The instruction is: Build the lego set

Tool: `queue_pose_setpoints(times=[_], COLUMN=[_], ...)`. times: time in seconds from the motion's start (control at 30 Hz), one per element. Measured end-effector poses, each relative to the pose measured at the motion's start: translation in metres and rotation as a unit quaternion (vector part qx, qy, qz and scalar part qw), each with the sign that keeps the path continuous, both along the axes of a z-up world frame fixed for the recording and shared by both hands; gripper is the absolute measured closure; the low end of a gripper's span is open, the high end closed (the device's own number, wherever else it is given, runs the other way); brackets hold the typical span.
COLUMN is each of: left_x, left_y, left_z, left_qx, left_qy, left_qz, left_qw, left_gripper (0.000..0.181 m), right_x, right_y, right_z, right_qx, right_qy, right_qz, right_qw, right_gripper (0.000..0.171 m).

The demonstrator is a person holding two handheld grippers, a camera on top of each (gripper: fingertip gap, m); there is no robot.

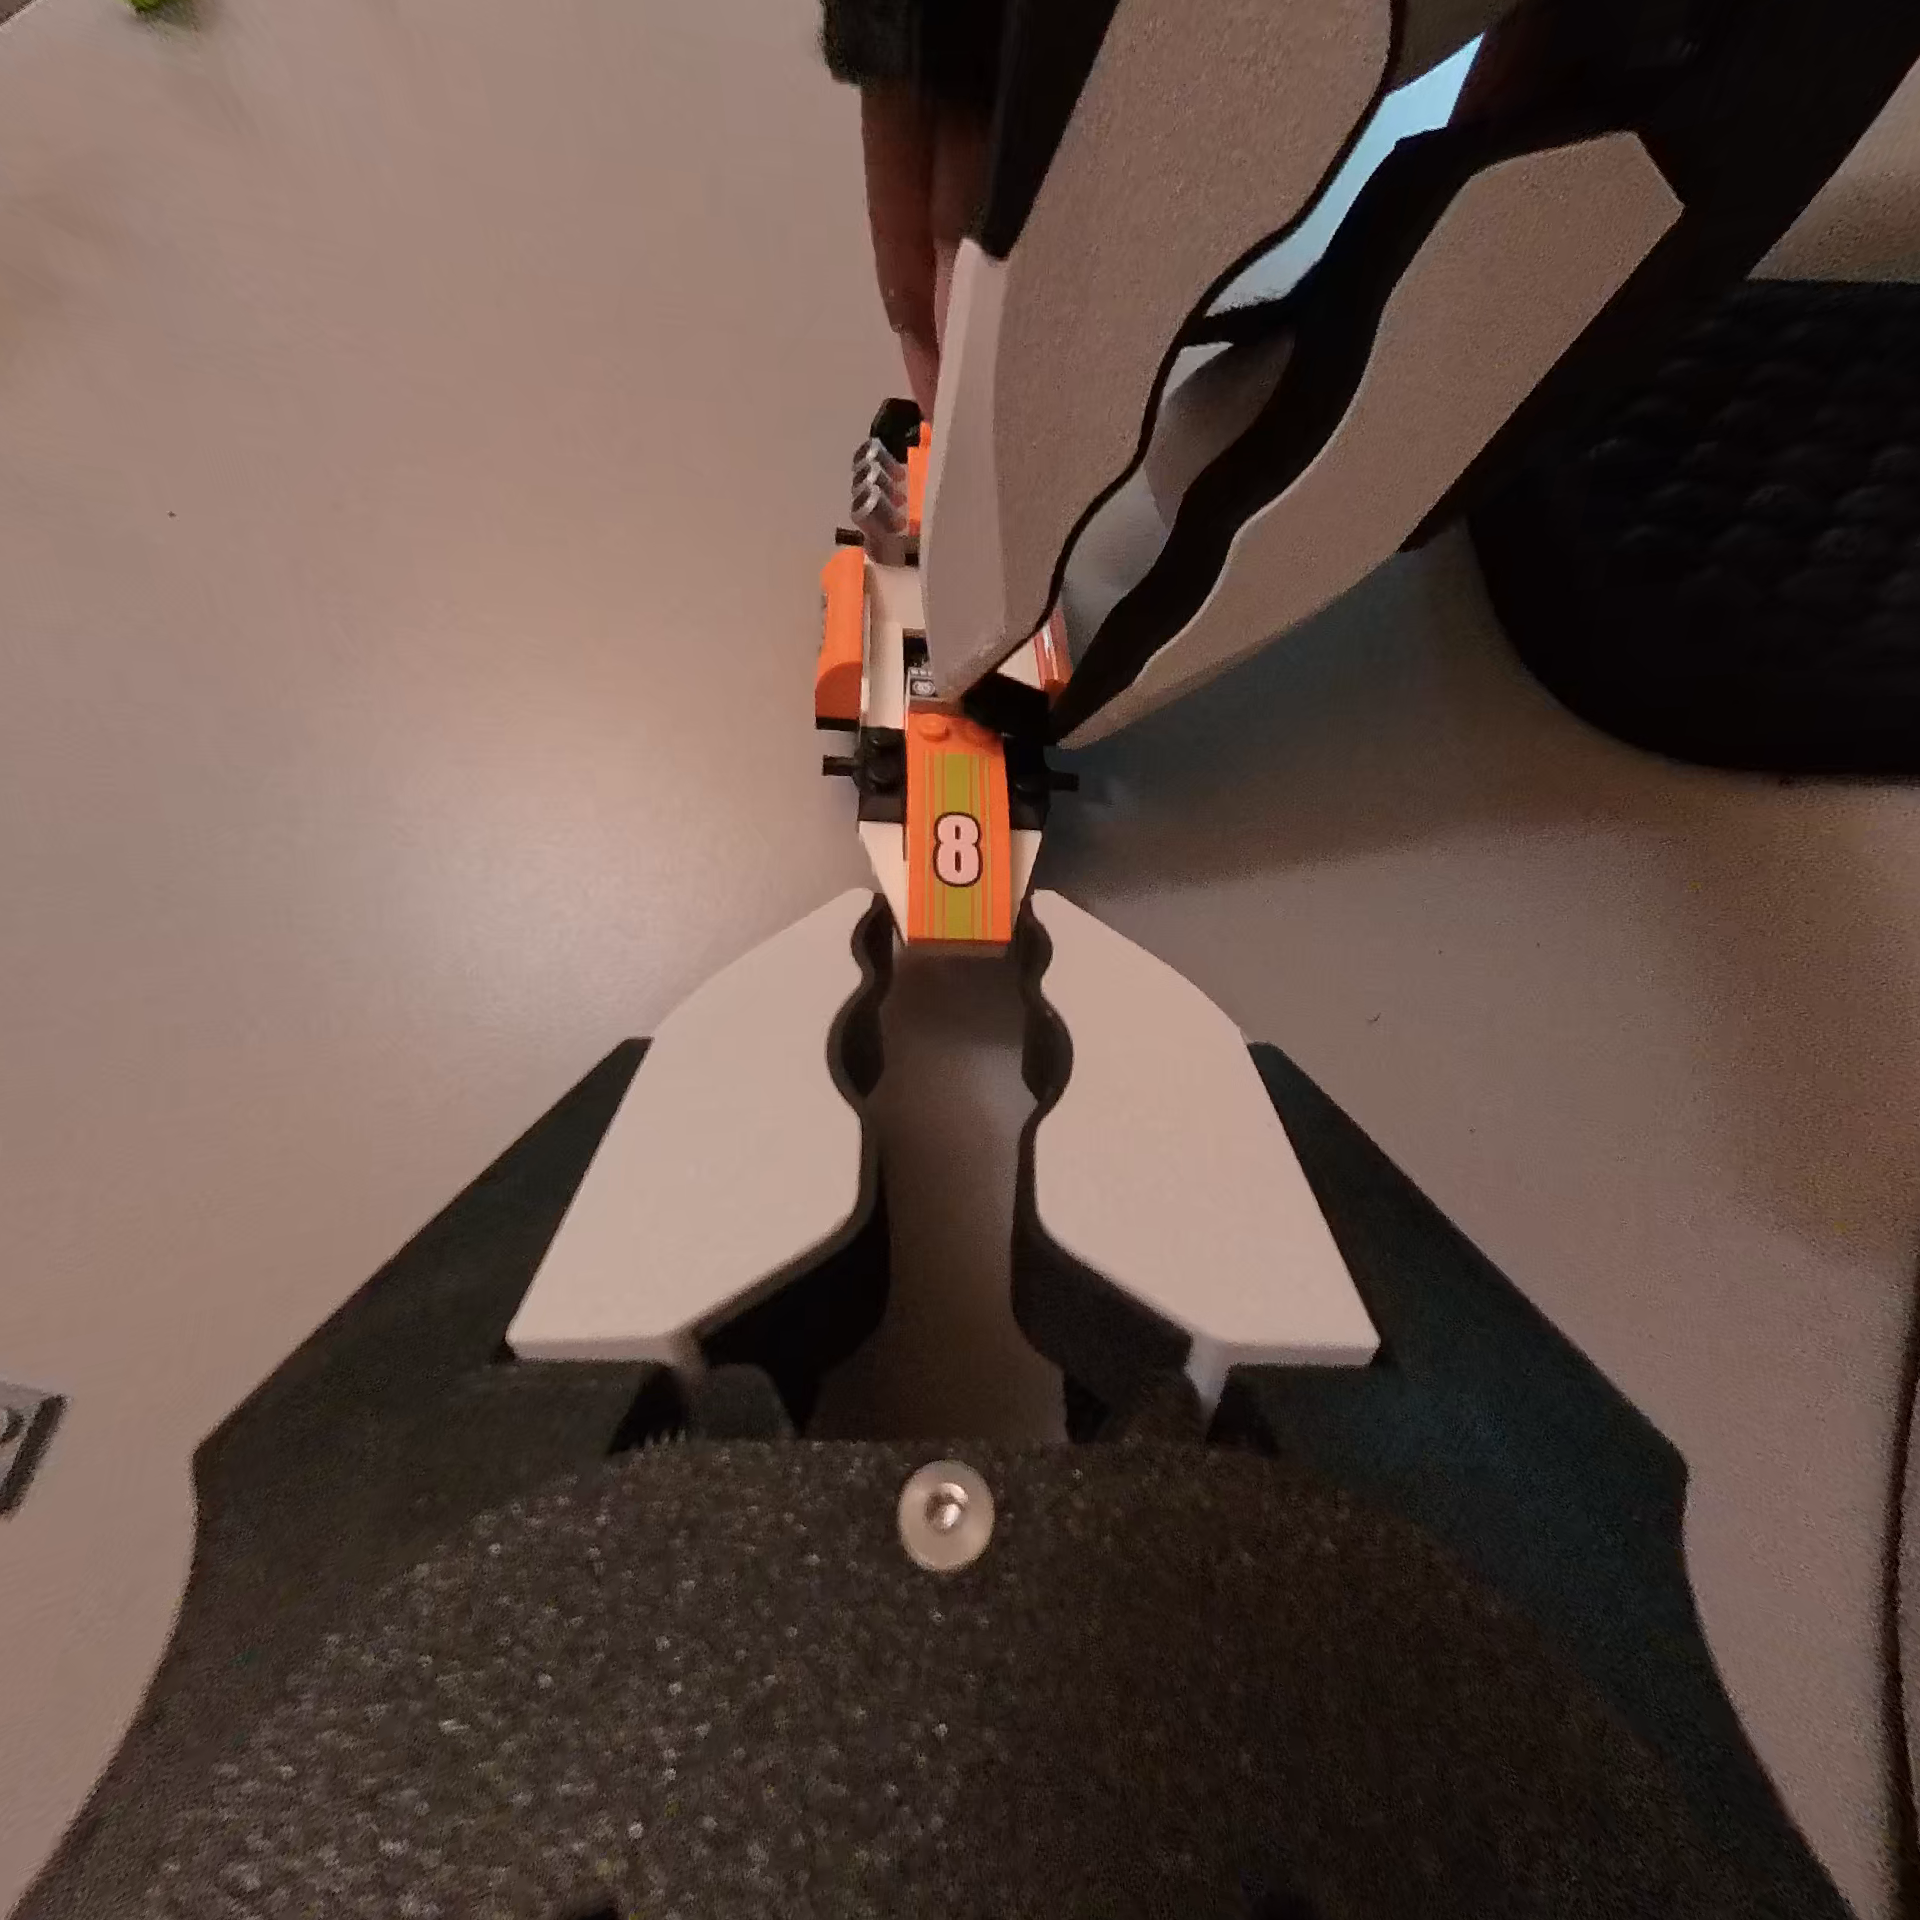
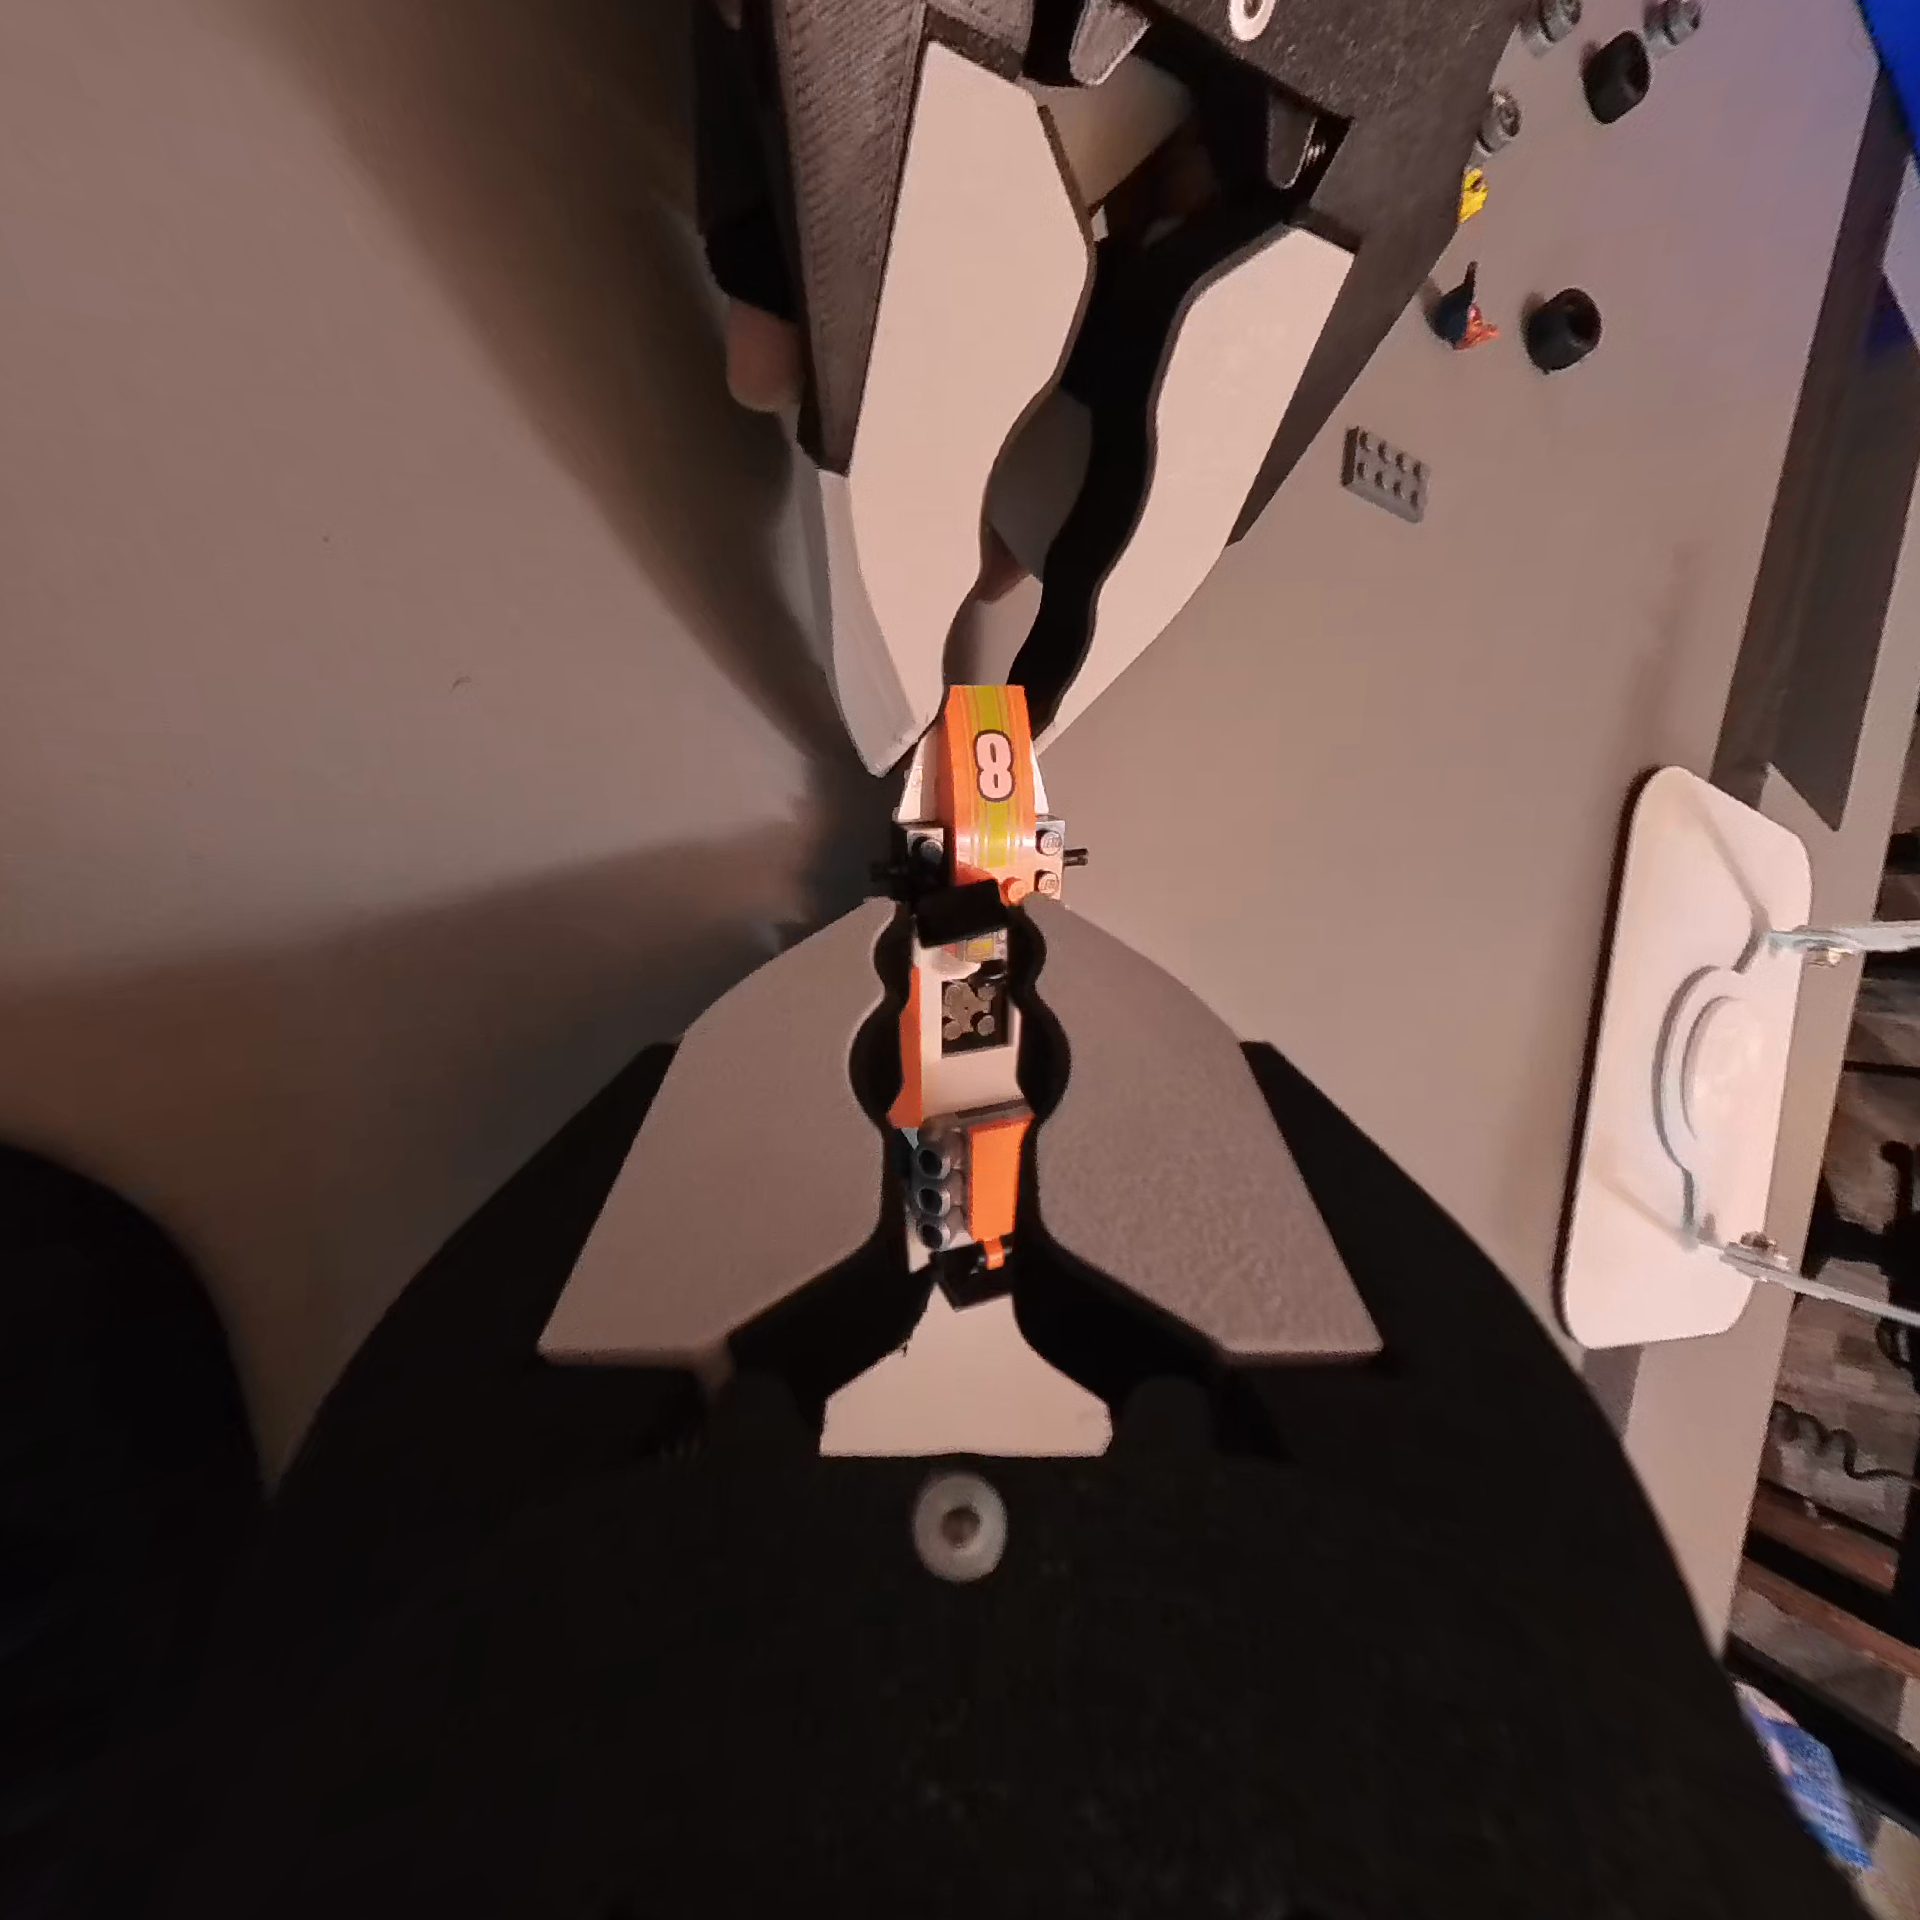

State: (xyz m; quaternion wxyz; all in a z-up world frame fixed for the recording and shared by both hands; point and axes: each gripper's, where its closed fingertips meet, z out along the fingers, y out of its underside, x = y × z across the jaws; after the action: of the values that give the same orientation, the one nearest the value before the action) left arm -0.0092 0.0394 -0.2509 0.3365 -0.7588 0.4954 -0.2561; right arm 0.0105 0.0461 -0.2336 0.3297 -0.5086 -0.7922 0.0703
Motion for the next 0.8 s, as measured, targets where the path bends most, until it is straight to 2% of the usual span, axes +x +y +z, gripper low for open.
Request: queue_pose_setpoints(times=[0.23, 0.33, 0.57, 0.8], left_x=[-0.002, -0.002, -0.003, -0.004], left_y=[0.0, 0.0, -0.001, -0.001], left_z=[0.001, 0.001, 0.001, 0.001], left_qx=[0.003, 0.009, 0.012, 0.008], left_qy=[-0.001, 0.002, -0.001, -0.005], left_qz=[-0.001, -0.004, -0.009, -0.013], left_qw=[1.0, 1.0, 1.0, 1.0], left_gripper=[0.159, 0.159, 0.159, 0.159], right_x=[-0.001, -0.003, -0.004, -0.005], right_y=[0.004, 0.003, 0.005, 0.004], right_z=[0.006, 0.01, 0.002, 0.0], right_qx=[-0.121, -0.17, -0.208, -0.212], right_qy=[0.0, -0.015, -0.084, -0.107], right_qz=[-0.089, -0.102, -0.111, -0.104], right_qw=[0.989, 0.98, 0.968, 0.966], right_gripper=[0.155, 0.156, 0.155, 0.154])
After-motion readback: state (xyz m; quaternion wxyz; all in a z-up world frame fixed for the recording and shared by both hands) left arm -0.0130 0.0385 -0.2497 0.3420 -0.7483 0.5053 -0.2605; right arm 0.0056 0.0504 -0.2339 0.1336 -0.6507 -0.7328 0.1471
